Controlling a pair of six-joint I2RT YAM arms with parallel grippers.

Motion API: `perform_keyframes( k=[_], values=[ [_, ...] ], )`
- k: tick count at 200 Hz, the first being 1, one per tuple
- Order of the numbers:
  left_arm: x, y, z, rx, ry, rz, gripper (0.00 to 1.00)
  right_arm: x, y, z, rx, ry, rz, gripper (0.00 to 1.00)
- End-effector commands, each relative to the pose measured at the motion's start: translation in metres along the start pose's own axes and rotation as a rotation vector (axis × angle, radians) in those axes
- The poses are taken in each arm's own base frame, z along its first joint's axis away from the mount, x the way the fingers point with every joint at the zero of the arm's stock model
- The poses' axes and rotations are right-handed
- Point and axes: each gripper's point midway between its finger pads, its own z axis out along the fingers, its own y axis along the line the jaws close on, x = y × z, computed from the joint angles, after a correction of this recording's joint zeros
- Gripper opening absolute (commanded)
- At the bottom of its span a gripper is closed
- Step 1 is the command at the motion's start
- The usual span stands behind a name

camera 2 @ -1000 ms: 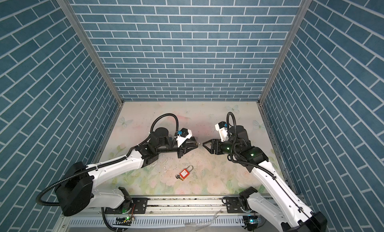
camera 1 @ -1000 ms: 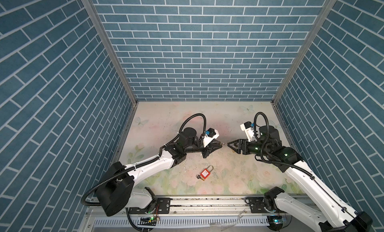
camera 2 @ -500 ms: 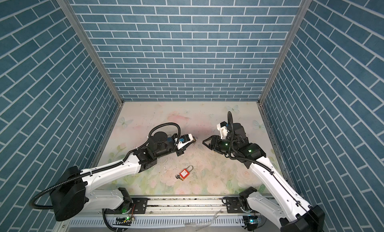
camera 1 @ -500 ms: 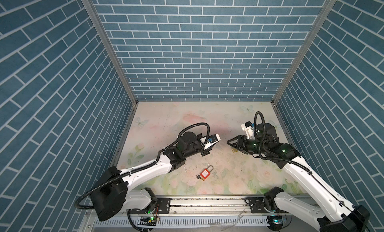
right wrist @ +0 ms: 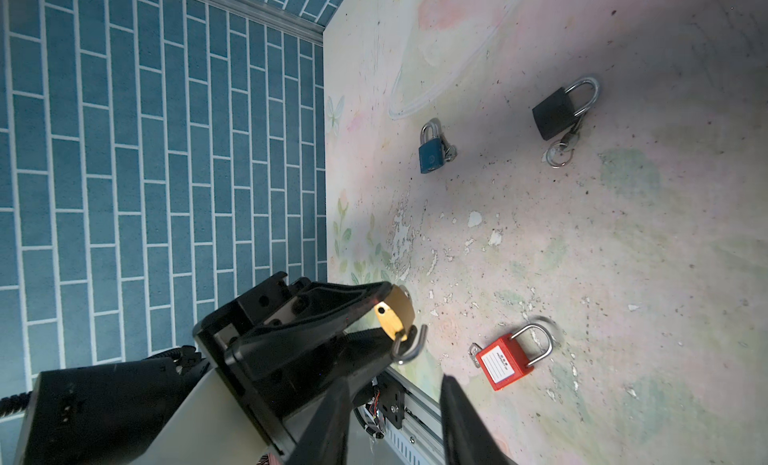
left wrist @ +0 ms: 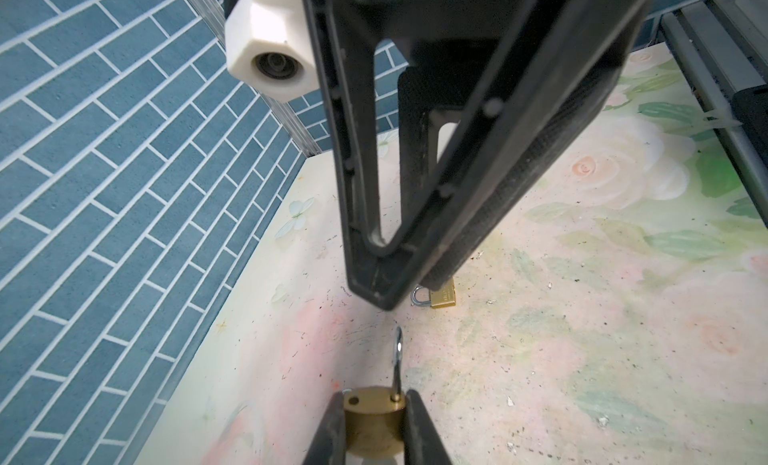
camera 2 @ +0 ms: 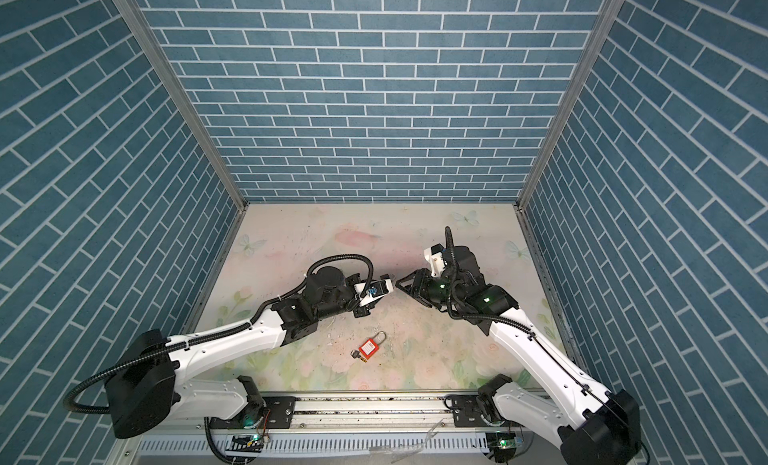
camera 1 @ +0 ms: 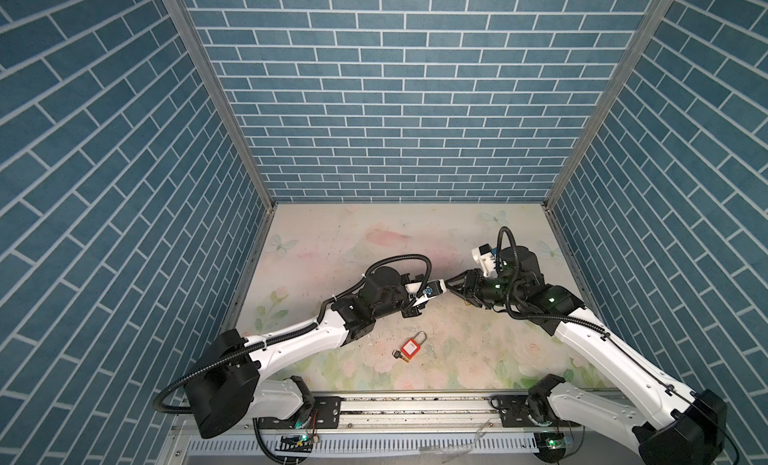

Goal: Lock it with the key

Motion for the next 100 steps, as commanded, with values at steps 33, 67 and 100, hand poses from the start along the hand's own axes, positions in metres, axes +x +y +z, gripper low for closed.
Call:
perform_keyframes(
  k=[33, 67, 100],
  values=[
    [-0.012, 0.004, 0.002, 0.000, -0.012, 0.030, 0.00, -0.005, 0.011, 0.008, -0.034, -0.013, 0.019, 0.32],
    [-0.014, 0.002, 0.002, 0.009, -0.016, 0.032, 0.00, -0.005, 0.009, 0.013, -0.023, -0.007, 0.013, 0.26],
    [-0.017, 0.001, 0.001, 0.018, -0.027, 0.026, 0.00, -0.006, 0.006, 0.016, -0.012, -0.006, 0.003, 0.20]
  ],
)
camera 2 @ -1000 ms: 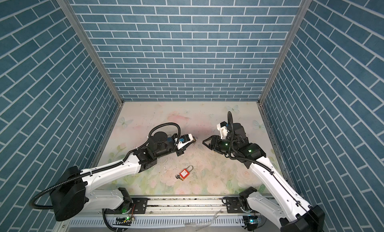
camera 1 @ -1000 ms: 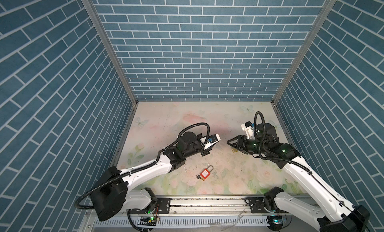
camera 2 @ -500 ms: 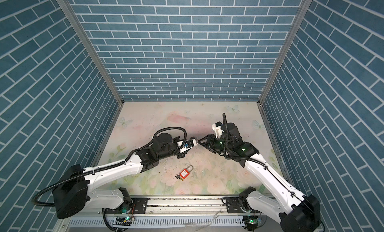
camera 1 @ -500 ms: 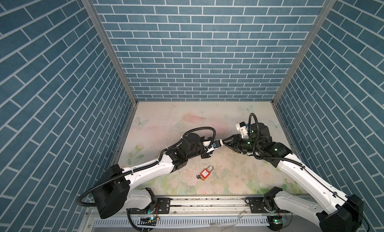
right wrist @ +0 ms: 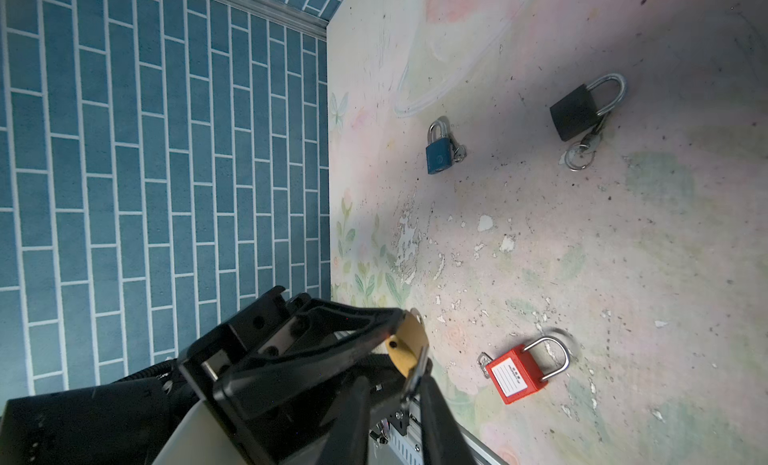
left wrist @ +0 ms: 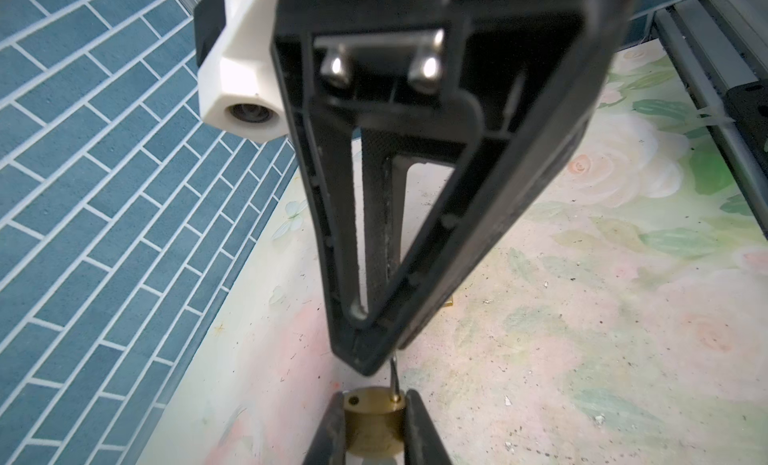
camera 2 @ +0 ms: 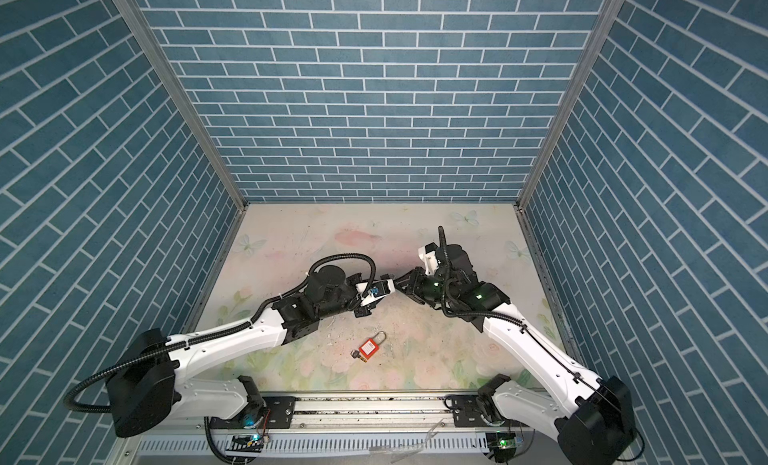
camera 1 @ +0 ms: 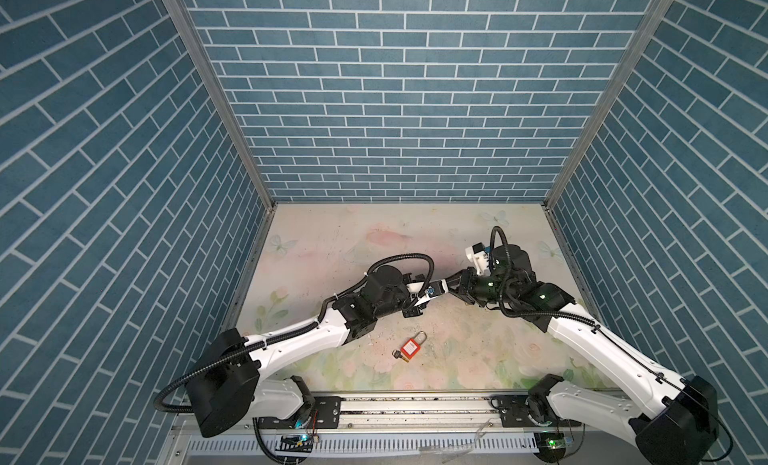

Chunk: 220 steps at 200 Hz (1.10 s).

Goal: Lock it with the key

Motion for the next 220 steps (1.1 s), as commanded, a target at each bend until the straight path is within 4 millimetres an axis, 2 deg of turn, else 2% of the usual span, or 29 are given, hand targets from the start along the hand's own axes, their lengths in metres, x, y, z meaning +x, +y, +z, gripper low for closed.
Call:
perform_keyframes(
  k=[1, 37, 66, 97, 154, 187, 220],
  values=[
    [-0.016, 0.004, -0.001, 0.000, -0.038, 0.021, 0.00, -0.004, 0.005, 0.001, -0.006, -0.016, 0.002, 0.19],
    [-0.016, -0.001, 0.000, 0.025, -0.037, 0.022, 0.00, -0.009, 0.004, 0.000, 0.025, -0.027, -0.032, 0.11],
    [-0.014, -0.004, 0.001, 0.045, -0.026, 0.018, 0.00, -0.011, 0.005, 0.001, 0.043, -0.024, -0.084, 0.00],
    [-0.015, -0.007, 0.002, 0.063, -0.027, 0.010, 0.00, -0.009, 0.008, 0.003, 0.039, -0.006, -0.154, 0.00],
    [-0.017, -0.012, 0.007, 0.117, -0.016, -0.013, 0.00, -0.006, 0.028, -0.003, -0.036, -0.006, -0.392, 0.00],
    [-0.020, -0.007, 0.007, 0.137, -0.027, -0.051, 0.00, -0.001, 0.038, -0.009, -0.082, -0.007, -0.493, 0.00],
    [-0.026, -0.002, 0.005, 0.133, -0.049, -0.062, 0.00, 0.005, 0.039, -0.009, -0.104, 0.019, -0.515, 0.00]
  ],
)
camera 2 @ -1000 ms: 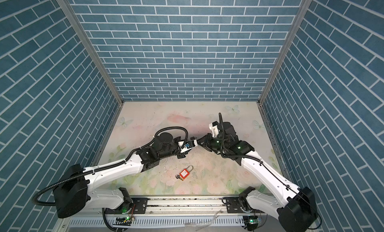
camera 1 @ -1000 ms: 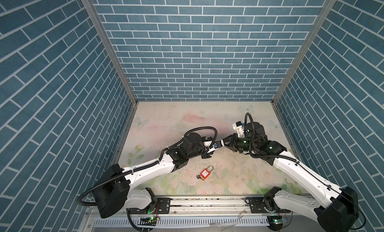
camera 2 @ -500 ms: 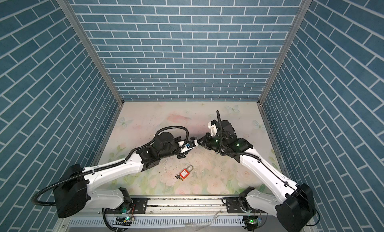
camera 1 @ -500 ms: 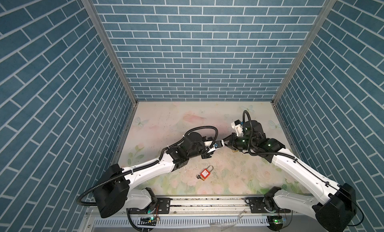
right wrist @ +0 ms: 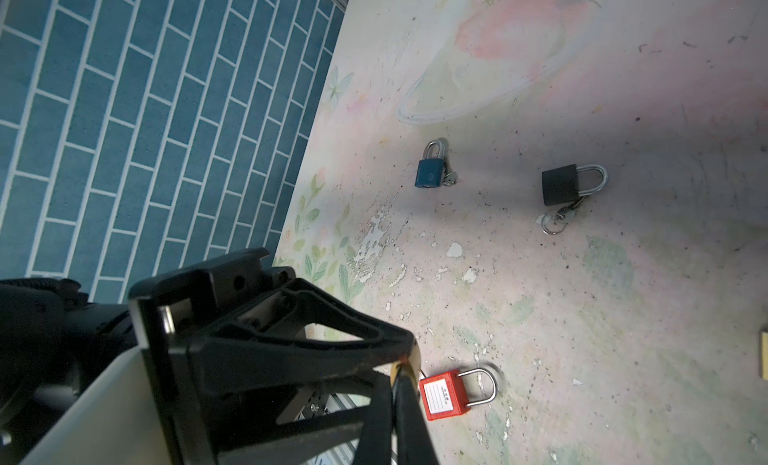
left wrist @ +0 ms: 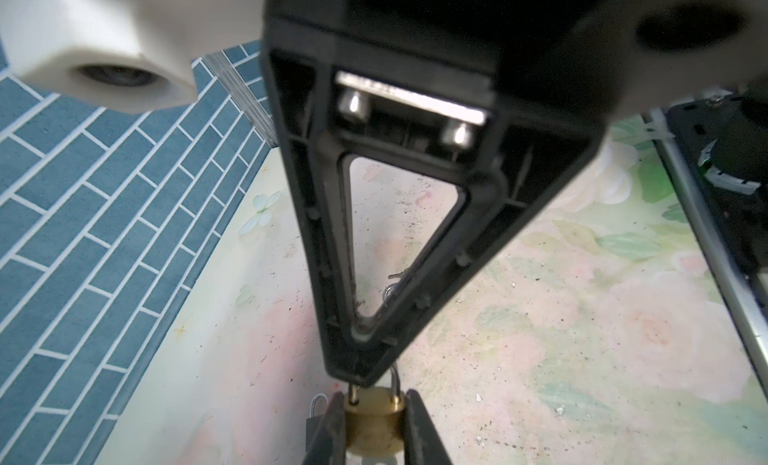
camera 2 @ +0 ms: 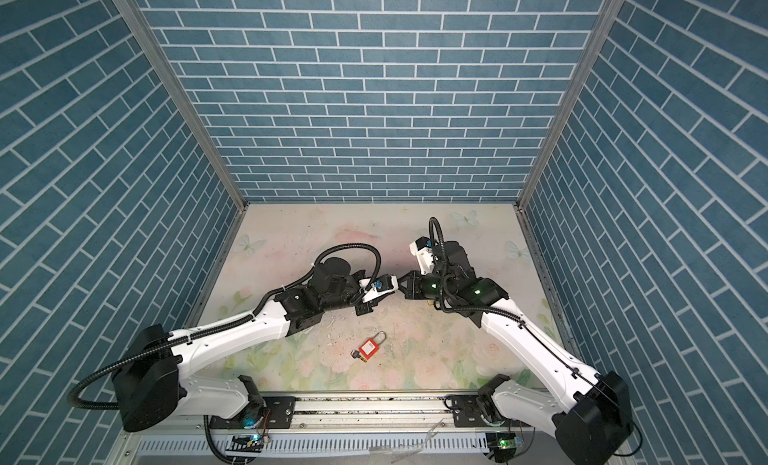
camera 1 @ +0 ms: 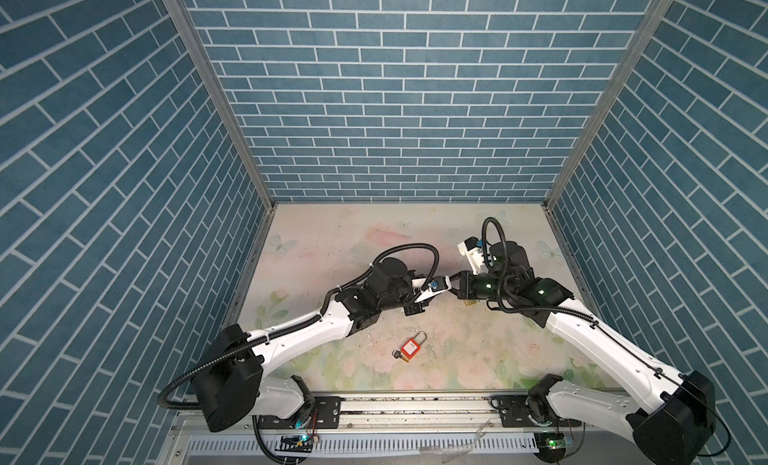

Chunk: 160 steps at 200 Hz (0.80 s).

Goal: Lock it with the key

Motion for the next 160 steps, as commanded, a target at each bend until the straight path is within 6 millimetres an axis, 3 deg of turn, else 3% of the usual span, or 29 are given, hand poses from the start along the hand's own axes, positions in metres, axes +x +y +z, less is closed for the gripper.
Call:
perform_keyframes(
  k=[1, 89, 160],
  values=[
    [-0.020, 0.001, 0.000, 0.032, -0.064, 0.002, 0.00, -0.007, 0.035, -0.009, -0.133, -0.016, -0.117, 0.00],
    [-0.045, 0.022, -0.008, -0.057, -0.125, 0.028, 0.00, 0.012, 0.010, 0.008, -0.083, 0.048, -0.023, 0.00],
    [-0.080, 0.033, -0.016, -0.067, -0.208, 0.074, 0.00, 0.027, 0.001, 0.018, -0.095, 0.091, 0.013, 0.00]
  ],
)
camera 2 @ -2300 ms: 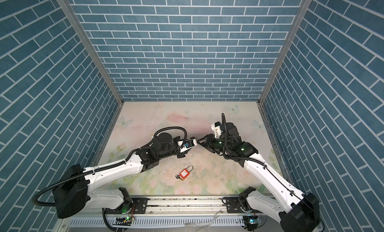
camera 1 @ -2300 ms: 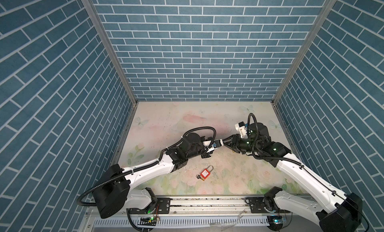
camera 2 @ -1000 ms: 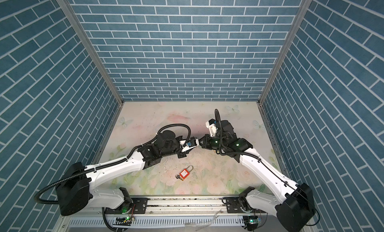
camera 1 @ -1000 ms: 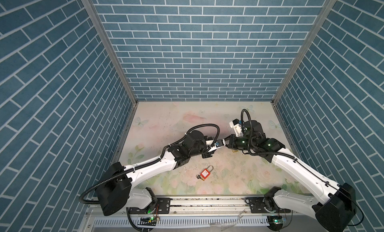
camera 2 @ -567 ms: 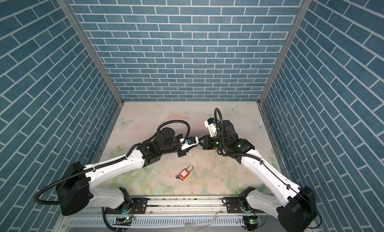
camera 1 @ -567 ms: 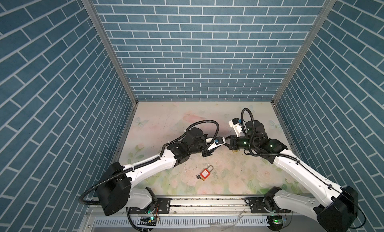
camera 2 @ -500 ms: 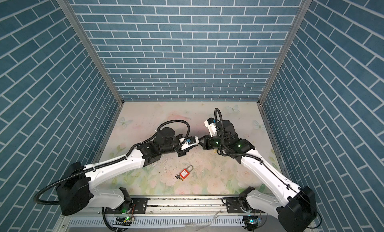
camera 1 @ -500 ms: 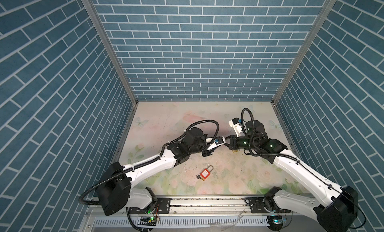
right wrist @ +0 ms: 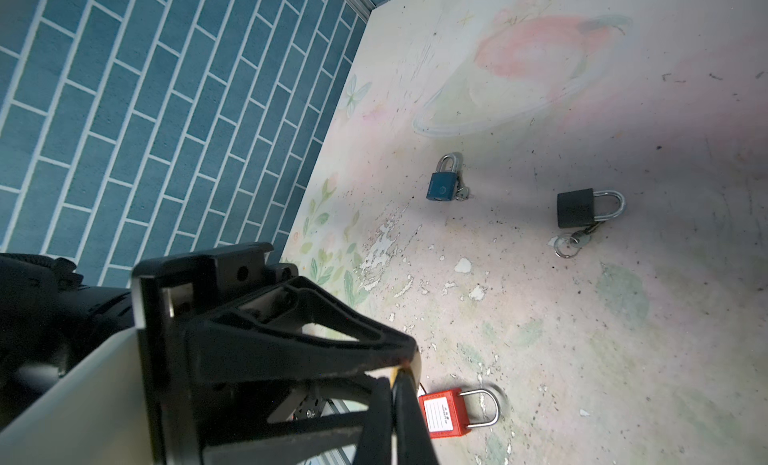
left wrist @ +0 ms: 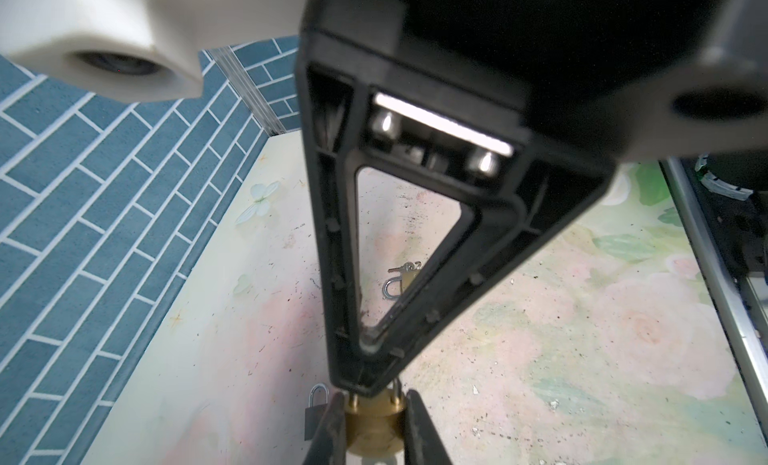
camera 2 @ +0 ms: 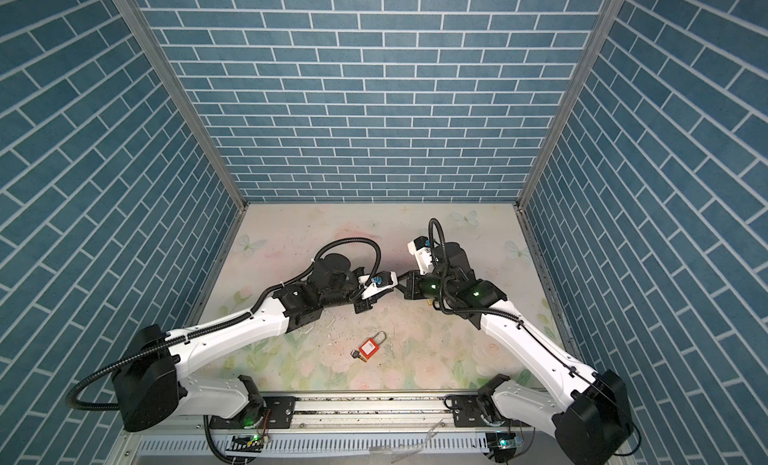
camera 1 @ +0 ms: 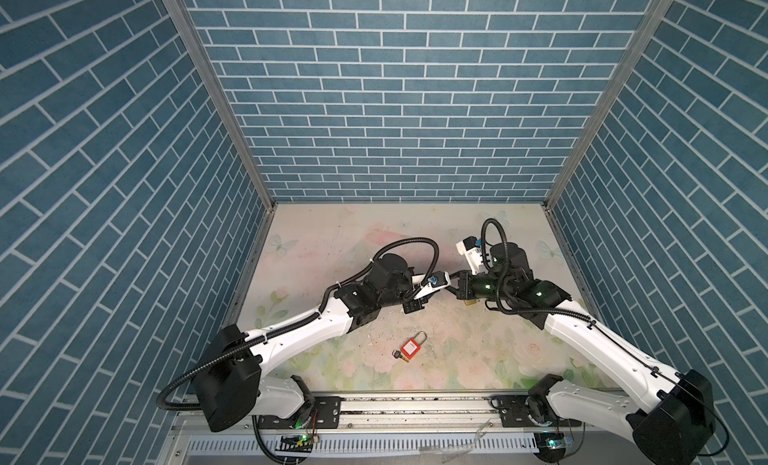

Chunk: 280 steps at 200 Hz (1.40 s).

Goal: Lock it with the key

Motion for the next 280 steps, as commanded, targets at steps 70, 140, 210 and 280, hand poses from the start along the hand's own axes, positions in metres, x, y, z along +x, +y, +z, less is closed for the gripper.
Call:
perform_keyframes(
  k=[70, 140, 210, 280],
  values=[
    [-0.118, 0.038, -0.030, -0.091, -0.345, 0.094, 0.00, 0.044, -0.019, 0.022, -0.026, 0.132, 0.112, 0.00],
    [-0.156, 0.043, -0.050, -0.103, -0.502, 0.045, 0.00, 0.060, -0.029, 0.036, -0.033, 0.165, 0.158, 0.00],
    [-0.164, 0.060, -0.068, -0.220, -0.549, 0.033, 0.00, 0.077, -0.042, 0.045, -0.017, 0.199, 0.193, 0.00],
    [-0.158, 0.072, -0.068, -0.255, -0.569, -0.043, 0.00, 0.082, -0.038, 0.049, -0.016, 0.210, 0.193, 0.00]
  ],
)
